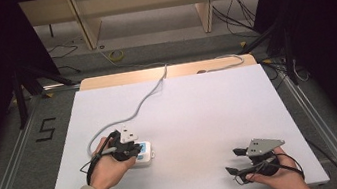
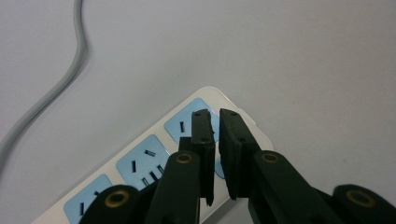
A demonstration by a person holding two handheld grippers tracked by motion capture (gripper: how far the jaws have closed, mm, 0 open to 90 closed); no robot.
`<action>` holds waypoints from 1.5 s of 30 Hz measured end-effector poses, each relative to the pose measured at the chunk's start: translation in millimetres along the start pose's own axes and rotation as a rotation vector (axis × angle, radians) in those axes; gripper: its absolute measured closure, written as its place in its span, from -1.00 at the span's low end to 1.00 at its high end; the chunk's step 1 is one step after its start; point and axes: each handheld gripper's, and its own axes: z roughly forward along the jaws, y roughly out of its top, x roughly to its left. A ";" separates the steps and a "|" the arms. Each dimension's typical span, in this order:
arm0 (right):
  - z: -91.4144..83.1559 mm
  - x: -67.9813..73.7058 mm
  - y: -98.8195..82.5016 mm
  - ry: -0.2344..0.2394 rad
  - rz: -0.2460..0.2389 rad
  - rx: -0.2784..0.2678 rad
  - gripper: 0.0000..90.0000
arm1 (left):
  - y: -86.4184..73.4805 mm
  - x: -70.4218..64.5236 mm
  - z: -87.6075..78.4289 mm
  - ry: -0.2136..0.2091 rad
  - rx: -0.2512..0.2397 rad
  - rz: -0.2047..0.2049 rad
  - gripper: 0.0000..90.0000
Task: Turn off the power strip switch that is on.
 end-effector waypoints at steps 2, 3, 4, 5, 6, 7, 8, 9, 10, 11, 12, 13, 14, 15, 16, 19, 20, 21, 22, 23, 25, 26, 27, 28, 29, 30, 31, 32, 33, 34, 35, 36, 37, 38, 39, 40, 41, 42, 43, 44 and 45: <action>0.0 0.0 0.0 0.000 0.001 0.000 -0.29 | -1.7 0.4 -0.8 0.003 -0.008 -0.005 0.83; 0.0 0.0 0.0 0.000 0.000 0.000 -0.29 | -2.6 0.7 -1.3 0.004 -0.012 -0.007 0.83; 0.0 0.0 0.0 0.000 0.001 0.000 -0.29 | -3.4 1.3 -1.9 0.006 -0.016 -0.007 0.82; 0.0 -0.1 0.0 0.000 0.000 0.000 -0.29 | -4.1 2.0 -2.8 0.010 -0.023 -0.010 0.82; -0.1 -0.1 0.0 0.000 0.000 0.000 -0.29 | -4.8 2.7 -3.7 0.013 -0.028 -0.014 0.81; -0.1 0.0 0.0 0.000 0.000 -0.001 -0.29 | -5.5 3.5 -4.6 0.014 -0.033 -0.015 0.81; -0.1 0.0 0.0 0.000 0.001 -0.001 -0.29 | -6.2 4.1 -5.3 0.018 -0.041 -0.020 0.80; -0.2 0.0 0.0 0.000 0.001 -0.001 -0.29 | -6.9 4.6 -6.2 0.021 -0.043 -0.022 0.79; -0.2 0.0 0.0 0.000 0.001 -0.001 -0.29 | -7.6 5.2 -6.9 0.023 -0.047 -0.025 0.79; -0.2 0.0 0.0 0.000 0.001 -0.001 -0.29 | -8.2 5.4 -7.3 0.028 -0.053 -0.029 0.79; -0.2 -0.1 0.0 0.000 0.001 -0.001 -0.29 | -8.9 5.9 -7.8 0.029 -0.054 -0.030 0.79; -0.3 -0.1 0.0 0.000 0.001 -0.001 -0.29 | -9.5 6.1 -8.3 0.032 -0.055 -0.031 0.78; -0.3 0.0 0.0 0.000 0.001 -0.001 -0.29 | -10.1 6.5 -8.7 0.035 -0.058 -0.031 0.78; -0.5 0.1 0.1 0.000 0.002 -0.002 -0.29 | -10.7 6.9 -9.1 0.038 -0.059 -0.032 0.77; -0.6 0.0 0.1 0.001 0.001 -0.003 -0.29 | -11.4 7.4 -9.6 0.043 -0.061 -0.033 0.77; -1.0 -0.3 0.0 -0.001 0.000 -0.005 -0.29 | -13.2 9.1 -11.4 0.053 -0.072 -0.043 0.76; -1.1 -0.3 -0.1 -0.001 0.000 -0.004 -0.29 | -13.9 9.8 -12.0 0.058 -0.075 -0.046 0.75; -1.1 -0.4 -0.1 -0.001 0.000 -0.005 -0.29 | -14.6 10.6 -12.5 0.063 -0.081 -0.050 0.74; -1.1 -0.4 -0.1 -0.001 0.000 -0.005 -0.29 | -15.3 11.5 -13.4 0.065 -0.080 -0.053 0.74; -1.1 -0.4 0.0 -0.001 0.000 -0.005 -0.29 | -16.1 12.3 -13.8 0.068 -0.085 -0.060 0.74; -1.1 -0.3 0.0 -0.001 0.000 -0.005 -0.29 | -17.6 14.9 -15.4 0.082 -0.095 -0.076 0.72; -1.1 -0.3 0.0 0.000 -0.001 -0.006 -0.29 | -18.2 16.3 -16.1 0.088 -0.099 -0.081 0.72; -1.2 -0.3 0.0 0.000 -0.001 -0.006 -0.29 | -18.9 17.5 -17.2 0.091 -0.097 -0.084 0.72; -1.2 -0.4 0.0 0.000 -0.001 -0.006 -0.29 | -19.6 18.5 -17.8 0.097 -0.103 -0.092 0.72; -1.2 -0.4 0.0 0.000 -0.001 -0.007 -0.29 | -20.3 19.6 -18.6 0.101 -0.102 -0.095 0.71; -1.2 -0.4 0.0 0.000 -0.001 -0.006 -0.29 | -21.0 20.6 -19.1 0.103 -0.105 -0.100 0.71; -1.2 -0.4 0.0 0.000 -0.001 -0.006 -0.29 | -21.7 21.6 -19.6 0.109 -0.107 -0.104 0.70; -1.1 -0.4 0.0 0.000 -0.001 -0.006 -0.29 | -22.3 22.6 -20.1 0.115 -0.108 -0.109 0.69; -1.1 -0.4 0.0 -0.001 -0.003 -0.007 -0.29 | -23.0 23.6 -20.4 0.118 -0.108 -0.113 0.68; -1.2 -0.3 0.0 0.000 -0.002 -0.007 -0.29 | -23.6 24.4 -20.5 0.121 -0.112 -0.121 0.66; -1.2 -0.3 0.0 0.000 -0.002 -0.007 -0.29 | -24.3 25.6 -20.9 0.129 -0.114 -0.124 0.66; -1.2 -0.3 0.0 0.000 -0.002 -0.007 -0.29 | -24.9 26.2 -21.1 0.135 -0.117 -0.135 0.65; -1.2 -0.4 0.0 0.000 -0.002 -0.007 -0.29 | -25.5 27.6 -21.5 0.137 -0.115 -0.135 0.64; -1.2 -0.4 -0.1 0.000 -0.002 -0.007 -0.29 | -26.0 28.2 -21.8 0.142 -0.118 -0.143 0.63; -1.2 -0.4 0.0 0.000 -0.002 -0.007 -0.29 | -26.5 29.2 -22.2 0.149 -0.120 -0.145 0.62; -1.3 -0.4 0.0 0.000 -0.002 -0.008 -0.29 | -27.0 29.8 -22.5 0.153 -0.122 -0.152 0.61; -1.3 -0.3 0.0 0.000 -0.003 -0.008 -0.29 | -27.4 30.8 -23.1 0.156 -0.121 -0.154 0.61; -1.3 -0.3 0.1 0.000 -0.003 -0.007 -0.29 | -27.8 31.3 -23.2 0.164 -0.127 -0.161 0.60; -1.3 -0.3 0.0 0.000 -0.003 -0.007 -0.29 | -28.3 32.1 -23.9 0.173 -0.127 -0.159 0.60; -1.3 -0.4 0.0 0.000 -0.003 -0.008 -0.29 | -28.6 32.6 -24.4 0.187 -0.128 -0.158 0.59; -1.3 -0.4 0.0 -0.001 -0.002 -0.008 -0.29 | -28.8 32.9 -24.8 0.193 -0.132 -0.164 0.59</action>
